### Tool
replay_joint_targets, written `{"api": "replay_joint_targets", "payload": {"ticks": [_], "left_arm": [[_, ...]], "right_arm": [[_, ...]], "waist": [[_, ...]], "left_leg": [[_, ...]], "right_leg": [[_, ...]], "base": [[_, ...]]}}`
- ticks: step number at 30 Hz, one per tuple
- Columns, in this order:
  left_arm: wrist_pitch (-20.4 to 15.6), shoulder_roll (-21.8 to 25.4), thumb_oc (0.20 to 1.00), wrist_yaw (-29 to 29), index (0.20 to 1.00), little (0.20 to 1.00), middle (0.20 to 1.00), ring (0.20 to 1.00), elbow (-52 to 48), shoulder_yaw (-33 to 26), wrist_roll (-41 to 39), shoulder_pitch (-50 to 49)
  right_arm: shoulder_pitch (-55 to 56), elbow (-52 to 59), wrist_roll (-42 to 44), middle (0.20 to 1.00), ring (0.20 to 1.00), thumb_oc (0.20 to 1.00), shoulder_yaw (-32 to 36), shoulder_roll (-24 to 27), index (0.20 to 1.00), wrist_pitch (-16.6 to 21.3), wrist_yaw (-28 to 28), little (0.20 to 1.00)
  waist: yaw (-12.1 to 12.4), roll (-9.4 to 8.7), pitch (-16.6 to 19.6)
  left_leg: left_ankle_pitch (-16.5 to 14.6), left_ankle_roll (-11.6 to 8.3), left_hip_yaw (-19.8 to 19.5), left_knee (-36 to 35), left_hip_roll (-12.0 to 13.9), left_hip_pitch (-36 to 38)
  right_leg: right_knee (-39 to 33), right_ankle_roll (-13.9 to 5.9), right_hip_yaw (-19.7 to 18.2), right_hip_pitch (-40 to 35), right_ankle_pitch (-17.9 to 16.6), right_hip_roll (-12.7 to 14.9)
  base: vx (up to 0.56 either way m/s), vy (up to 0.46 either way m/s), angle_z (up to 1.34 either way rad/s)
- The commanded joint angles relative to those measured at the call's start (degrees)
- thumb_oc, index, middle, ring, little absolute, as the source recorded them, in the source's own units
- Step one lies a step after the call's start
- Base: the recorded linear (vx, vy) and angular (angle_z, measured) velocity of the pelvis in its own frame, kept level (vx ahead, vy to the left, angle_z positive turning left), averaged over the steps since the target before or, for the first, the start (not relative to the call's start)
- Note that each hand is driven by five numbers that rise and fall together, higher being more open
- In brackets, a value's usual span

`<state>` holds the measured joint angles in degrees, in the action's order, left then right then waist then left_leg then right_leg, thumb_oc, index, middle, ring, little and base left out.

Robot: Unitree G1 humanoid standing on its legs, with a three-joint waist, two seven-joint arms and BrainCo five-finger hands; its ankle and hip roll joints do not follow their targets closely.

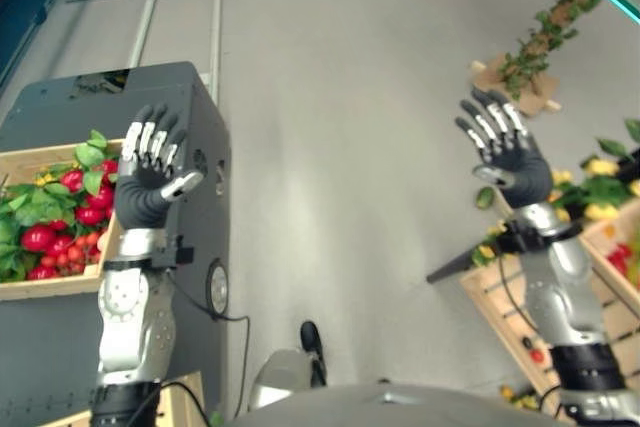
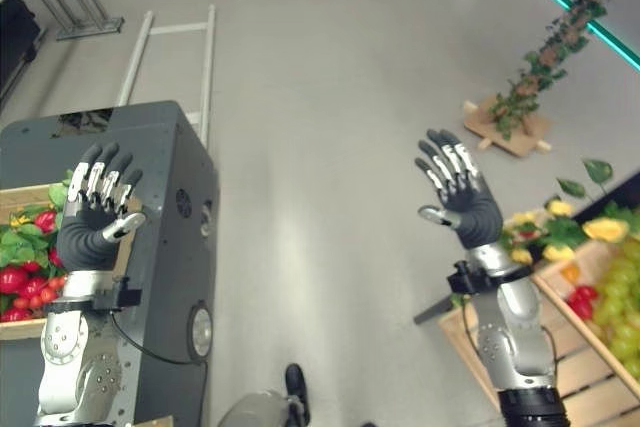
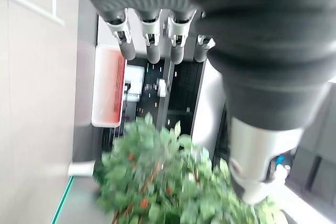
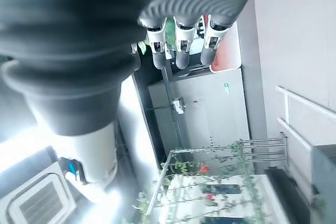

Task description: Pick up the fruits from the basket on one side to the basket on the other side

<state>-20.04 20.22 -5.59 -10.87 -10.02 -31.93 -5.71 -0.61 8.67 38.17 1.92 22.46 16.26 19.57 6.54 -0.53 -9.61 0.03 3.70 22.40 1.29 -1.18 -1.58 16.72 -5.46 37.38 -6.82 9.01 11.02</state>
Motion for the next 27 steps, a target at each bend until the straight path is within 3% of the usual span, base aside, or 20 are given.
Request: {"api": "replay_joint_targets", "payload": {"ticks": [1, 2, 3, 5, 6, 7, 8, 9, 10, 11, 13, 16, 18, 20, 22, 23, 24, 25, 26, 27], "left_arm": [[-3.63, 4.24, 1.000, 2.35, 1.000, 1.000, 1.000, 1.000, -1.24, -0.84, 2.68, 0.96], [-3.76, 4.29, 1.000, 2.36, 1.000, 1.000, 1.000, 1.000, -1.15, -0.48, 2.78, 1.00], [-4.16, 4.26, 1.000, 2.80, 1.000, 1.000, 1.000, 1.000, -0.35, 0.19, 2.77, 1.70], [-4.15, 4.38, 1.000, 3.08, 1.000, 1.000, 1.000, 1.000, 0.03, 0.44, 3.01, 2.70], [-4.13, 4.37, 1.000, 3.10, 1.000, 1.000, 1.000, 1.000, 0.02, 0.45, 3.03, 2.76], [-4.13, 4.40, 1.000, 2.94, 1.000, 1.000, 1.000, 1.000, 0.62, 0.75, 2.95, 3.64], [-4.14, 4.39, 1.000, 2.94, 1.000, 1.000, 1.000, 1.000, 0.62, 0.76, 2.95, 3.65], [-4.41, 4.57, 1.000, 2.44, 1.000, 1.000, 1.000, 1.000, 1.64, 1.66, 2.46, 5.17], [-4.43, 4.59, 1.000, 2.42, 1.000, 1.000, 1.000, 1.000, 1.70, 1.70, 2.44, 5.19], [-4.63, 4.33, 1.000, 1.78, 1.000, 1.000, 1.000, 1.000, 2.01, 2.80, 2.09, 6.20], [-4.44, 4.11, 1.000, 1.49, 1.000, 1.000, 1.000, 1.000, 1.91, 3.13, 2.54, 5.77], [-4.28, 3.38, 1.000, 1.26, 1.000, 1.000, 1.000, 1.000, 1.74, 2.77, 2.59, 5.14], [-4.05, 3.10, 1.000, 0.89, 1.000, 1.000, 1.000, 1.000, 1.60, 2.69, 2.20, 4.97], [-3.64, 2.44, 1.000, 1.02, 1.000, 1.000, 1.000, 1.000, 1.31, 2.89, 1.55, 4.75], [-3.62, 2.44, 1.000, 1.14, 1.000, 1.000, 1.000, 1.000, 1.42, 3.01, 1.36, 5.03], [-3.47, 2.47, 1.000, 1.70, 1.000, 1.000, 1.000, 1.000, 1.44, 3.28, 1.59, 5.92], [-3.44, 2.47, 1.000, 1.97, 1.000, 1.000, 1.000, 1.000, 1.45, 3.41, 1.74, 6.16], [-3.38, 2.45, 1.000, 2.15, 1.000, 1.000, 1.000, 1.000, 1.58, 3.30, 1.88, 6.52], [-3.38, 2.46, 1.000, 2.15, 1.000, 1.000, 1.000, 1.000, 1.58, 3.29, 1.88, 6.53], [-3.36, 2.31, 1.000, 1.94, 1.000, 1.000, 1.000, 1.000, 1.12, 2.68, 1.84, 6.23]], "right_arm": [[1.08, 2.26, -2.07, 1.000, 1.000, 1.000, 0.19, 0.10, 1.000, 2.89, -0.06, 1.000], [1.42, 2.09, -2.83, 1.000, 1.000, 1.000, 0.19, 0.05, 1.000, 2.54, -0.02, 1.000], [1.52, 1.79, -2.89, 1.000, 1.000, 1.000, 0.04, 0.17, 1.000, 2.32, -0.01, 1.000], [1.68, 1.90, -3.01, 1.000, 1.000, 1.000, 0.23, 0.46, 1.000, 2.50, -0.19, 1.000], [1.64, 1.90, -3.01, 1.000, 1.000, 1.000, 0.27, 0.46, 1.000, 2.50, -0.19, 1.000], [2.01, 2.02, -4.14, 1.000, 1.000, 1.000, 0.95, 1.03, 1.000, 2.64, -0.59, 1.000], [2.01, 2.02, -4.14, 1.000, 1.000, 1.000, 0.96, 1.04, 1.000, 2.64, -0.59, 1.000], [2.71, 2.01, -4.17, 1.000, 1.000, 1.000, 2.18, 2.11, 1.000, 2.54, -0.67, 1.000], [2.71, 1.98, -4.16, 1.000, 1.000, 1.000, 2.20, 2.11, 1.000, 2.54, -0.67, 1.000], [3.04, 2.44, -4.36, 1.000, 1.000, 1.000, 2.66, 2.77, 1.000, 2.55, -0.76, 1.000], [3.57, 2.54, -4.20, 1.000, 1.000, 1.000, 2.82, 2.84, 1.000, 2.50, -0.57, 1.000], [4.14, 1.87, -2.67, 1.000, 1.000, 1.000, 3.96, 3.34, 1.000, 2.26, 0.42, 1.000], [4.14, 2.18, -2.64, 1.000, 1.000, 1.000, 4.36, 3.75, 1.000, 2.34, 0.64, 1.000], [3.66, 1.81, -1.25, 1.000, 1.000, 1.000, 5.61, 4.16, 1.000, 2.36, 0.14, 1.000], [3.53, 1.73, -1.48, 1.000, 1.000, 1.000, 6.05, 4.19, 1.000, 2.57, -0.39, 1.000], [3.04, 2.41, -1.87, 1.000, 1.000, 1.000, 6.76, 4.75, 1.000, 2.83, -0.94, 1.000], [2.84, 2.49, -2.06, 1.000, 1.000, 1.000, 6.78, 4.98, 1.000, 2.96, -1.27, 1.000], [2.27, 2.36, -2.59, 1.000, 1.000, 1.000, 6.45, 5.11, 1.000, 3.00, -1.85, 1.000], [2.25, 2.35, -2.60, 1.000, 1.000, 1.000, 6.44, 5.11, 1.000, 3.01, -1.85, 1.000], [2.15, 2.06, -2.93, 1.000, 1.000, 1.000, 6.34, 4.62, 1.000, 2.95, -2.15, 1.000]], "waist": [[-1.12, -0.29, 2.77], [-2.23, 0.19, 2.34], [-3.13, 0.86, 1.72], [-2.88, 1.46, 1.27], [-2.94, 1.59, 1.40], [-3.80, 1.49, 1.56], [-3.80, 1.54, 1.63], [-6.32, 0.42, 1.92], [-6.24, 0.57, 2.06], [-6.85, -0.13, 2.19], [-6.51, -0.74, 2.62], [-5.10, -1.69, 3.05], [-4.96, -1.89, 3.31], [-4.15, -1.97, 3.18], [-4.83, -1.94, 3.35], [-5.73, -2.15, 3.11], [-6.01, -2.45, 2.80], [-6.18, -2.88, 2.77], [-6.20, -2.88, 2.82], [-6.06, -3.12, 3.01]], "left_leg": [[-6.06, 1.44, -6.35, -1.59, -4.33, 5.29], [-5.93, 1.49, -8.20, -2.49, -4.05, 6.60], [-4.07, 1.07, -9.40, -3.52, -3.23, 6.53], [-3.28, -0.27, -12.35, -4.49, -2.58, 6.46], [-3.08, -0.33, -12.43, -4.43, -2.38, 6.13], [-3.57, -1.37, -15.97, -3.95, -1.87, 5.78], [-3.57, -1.38, -15.98, -3.92, -1.81, 5.69], [-4.22, -2.04, -21.10, -2.26, -2.87, 5.49], [-4.65, -2.01, -21.11, -2.29, -2.74, 5.66], [-5.58, -2.08, -25.35, -1.25, -2.97, 5.69], [-6.14, -2.32, -27.15, -0.43, -2.98, 5.52], [-5.57, -4.60, -33.25, 2.40, -1.48, 4.25], [-5.80, -5.32, -34.46, 3.13, -0.87, 3.66], [-3.02, -7.73, -36.79, 3.32, 0.99, 0.97], [-2.32, -8.25, -36.22, 2.78, 1.52, 0.14], [-0.76, -8.61, -28.99, 2.61, 3.78, -1.97], [-1.29, -8.72, -24.54, 3.85, 4.58, -2.50], [-2.64, -8.49, -20.90, 6.04, 5.14, -2.62], [-2.64, -8.49, -20.92, 6.10, 5.14, -2.73], [-5.33, -8.39, -17.05, 8.51, 5.89, -1.19]], "right_leg": [[15.69, -4.63, -5.03, 4.97, -8.66, 4.22], [17.51, -4.28, -9.16, 8.02, -7.38, 2.74], [16.14, -2.36, -13.59, 12.49, -5.53, 0.03], [9.89, -1.68, -17.72, 15.02, -4.24, -1.05], [9.34, -1.50, -17.49, 15.02, -4.66, -1.29], [1.05, -1.58, -24.42, 16.44, -4.37, -2.55], [0.85, -1.57, -24.38, 16.42, -4.50, -2.63], [-5.98, -2.16, -39.45, 16.61, -6.24, -7.78], [-6.35, -2.21, -39.44, 16.29, -6.02, -7.91], [-7.49, -2.77, -45.92, 16.25, -7.56, -9.40], [-8.99, -1.84, -44.63, 14.44, -7.02, -9.13], [-8.38, 0.17, -38.28, 11.98, -5.92, -9.18], [-9.77, 0.42, -36.28, 10.51, -5.52, -9.18], [-11.43, 1.29, -30.98, 8.07, -4.85, -9.80], [-11.68, 1.25, -28.87, 7.61, -4.30, -9.51], [-11.97, 0.93, -24.98, 7.14, -4.03, -8.51], [-12.61, 0.87, -23.52, 6.73, -4.03, -7.94], [-13.26, 0.96, -22.22, 7.12, -4.71, -7.43], [-13.29, 0.96, -22.21, 7.18, -4.74, -7.43], [-14.20, 1.39, -20.01, 6.80, -4.68, -6.97]], "base": [[0.17, 0.180, 0.86], [0.09, 0.090, 1.20], [0.00, -0.068, 0.97], [0.00, -0.128, 0.95], [0.09, -0.237, 0.95], [0.09, -0.165, 0.91], [0.27, -0.314, 1.55], [0.21, -0.148, 1.47], [0.35, -0.314, 1.96], [0.17, -0.161, 1.59], [0.17, -0.317, 1.78], [0.12, -0.484, 1.63], [0.01, -0.284, 1.33], [-0.07, -0.374, 1.52], [-0.04, -0.206, 1.46], [-0.11, -0.136, 1.34], [-0.18, -0.178, 1.70], [-0.12, -0.086, 1.20], [-0.14, -0.084, 1.22], [-0.08, -0.041, 0.73]]}}
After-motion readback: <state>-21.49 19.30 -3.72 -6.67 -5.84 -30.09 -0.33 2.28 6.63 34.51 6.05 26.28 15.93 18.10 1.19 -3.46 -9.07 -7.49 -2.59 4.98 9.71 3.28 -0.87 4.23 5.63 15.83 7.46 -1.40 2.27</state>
